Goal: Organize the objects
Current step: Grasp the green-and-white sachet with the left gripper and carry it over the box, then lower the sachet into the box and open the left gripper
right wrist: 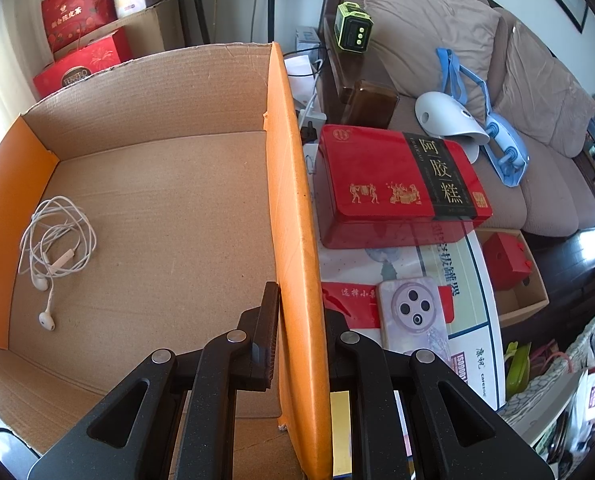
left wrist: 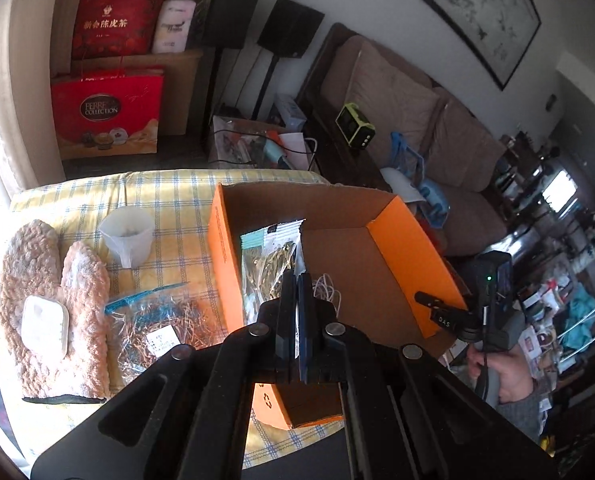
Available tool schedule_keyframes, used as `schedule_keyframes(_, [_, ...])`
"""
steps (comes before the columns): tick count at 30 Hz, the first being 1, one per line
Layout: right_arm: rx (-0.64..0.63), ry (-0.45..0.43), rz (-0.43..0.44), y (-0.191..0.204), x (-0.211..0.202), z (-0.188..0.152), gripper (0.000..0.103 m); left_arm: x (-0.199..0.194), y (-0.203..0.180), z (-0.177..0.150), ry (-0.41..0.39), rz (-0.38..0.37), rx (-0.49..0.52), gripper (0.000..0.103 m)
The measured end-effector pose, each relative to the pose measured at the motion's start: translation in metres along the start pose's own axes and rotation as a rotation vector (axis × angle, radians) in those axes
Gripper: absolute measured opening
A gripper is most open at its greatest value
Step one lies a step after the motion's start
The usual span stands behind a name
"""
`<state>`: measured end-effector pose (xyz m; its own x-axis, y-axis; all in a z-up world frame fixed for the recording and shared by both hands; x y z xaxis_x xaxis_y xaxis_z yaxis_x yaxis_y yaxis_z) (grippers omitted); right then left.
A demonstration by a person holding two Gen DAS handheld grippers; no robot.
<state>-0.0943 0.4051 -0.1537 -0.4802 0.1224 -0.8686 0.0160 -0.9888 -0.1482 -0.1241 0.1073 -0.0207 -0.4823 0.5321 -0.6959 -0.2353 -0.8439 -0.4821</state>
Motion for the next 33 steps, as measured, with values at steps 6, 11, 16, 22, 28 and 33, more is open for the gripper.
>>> schedule_keyframes(6, [-0.005, 0.001, 0.000, 0.000, 0.000, -0.001, 0.013, 0.004, -0.034, -0.006, 0.017, -0.057, 0.046, 0.001])
schedule_keyframes(11, [-0.004, 0.001, 0.000, 0.000, 0.000, -0.001, 0.013, 0.024, -0.058, -0.016, 0.052, -0.060, 0.084, 0.001])
schedule_keyframes(16, [-0.002, 0.003, 0.002, 0.000, 0.000, 0.000, 0.013, 0.053, -0.070, -0.031, 0.114, -0.071, 0.092, 0.001])
schedule_keyframes(22, [-0.002, 0.004, 0.002, 0.001, -0.001, 0.000, 0.013, 0.081, -0.075, -0.054, 0.189, -0.089, 0.077, 0.001])
schedule_keyframes(28, [-0.002, 0.004, 0.001, 0.001, -0.001, 0.000, 0.013, 0.098, -0.079, -0.069, 0.244, -0.103, 0.075, 0.001])
schedule_keyframes(33, [-0.002, 0.004, 0.001, 0.001, -0.001, 0.000, 0.013, 0.099, -0.077, -0.074, 0.243, -0.071, 0.087, 0.041])
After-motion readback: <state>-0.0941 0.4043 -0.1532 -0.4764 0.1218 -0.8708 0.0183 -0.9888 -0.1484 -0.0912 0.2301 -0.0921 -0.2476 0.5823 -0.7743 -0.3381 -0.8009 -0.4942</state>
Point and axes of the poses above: each gripper's, at about its wrist camera, not at the fingertips, and x roughly the way its jaws point, y to its left, z to its top, the point moved 7 cm from there along x, roughly the way its jaws point, and after that the axes turned 10 degrees about -x, right-handed, at the moved point
